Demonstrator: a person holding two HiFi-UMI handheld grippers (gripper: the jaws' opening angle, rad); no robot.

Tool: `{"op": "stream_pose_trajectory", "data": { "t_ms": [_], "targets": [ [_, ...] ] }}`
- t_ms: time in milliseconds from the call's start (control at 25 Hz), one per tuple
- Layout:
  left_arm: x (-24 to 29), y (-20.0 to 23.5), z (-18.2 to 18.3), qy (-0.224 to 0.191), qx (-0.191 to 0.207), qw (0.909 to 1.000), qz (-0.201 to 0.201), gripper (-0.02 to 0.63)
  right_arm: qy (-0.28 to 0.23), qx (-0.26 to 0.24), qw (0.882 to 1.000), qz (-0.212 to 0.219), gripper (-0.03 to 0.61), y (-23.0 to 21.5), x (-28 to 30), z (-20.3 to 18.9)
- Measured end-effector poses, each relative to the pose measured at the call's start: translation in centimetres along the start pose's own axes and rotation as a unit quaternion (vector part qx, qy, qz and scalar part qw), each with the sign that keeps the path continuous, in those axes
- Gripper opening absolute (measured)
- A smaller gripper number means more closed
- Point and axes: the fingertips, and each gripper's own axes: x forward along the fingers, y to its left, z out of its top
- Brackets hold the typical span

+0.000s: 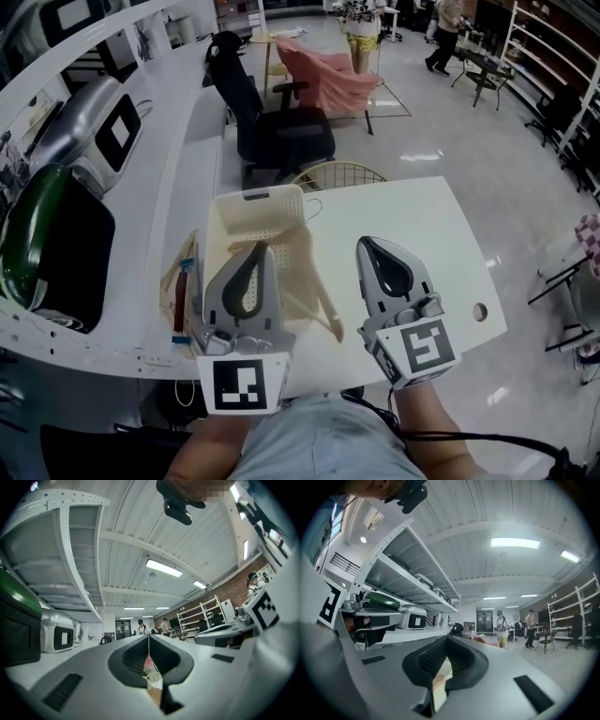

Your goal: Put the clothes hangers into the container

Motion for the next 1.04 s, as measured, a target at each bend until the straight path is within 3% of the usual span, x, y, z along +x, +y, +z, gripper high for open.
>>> {"op": "stream_pose_trajectory", "data": {
  "t_ms": [1040],
  "targets": [
    [0.6,-0.6,-0.5,0.006,-0.001,1.0000,0.006,0.014,0.011,0.013,1.000,0.014,0.011,-0.2,0.5,-1.0]
  ]
}}
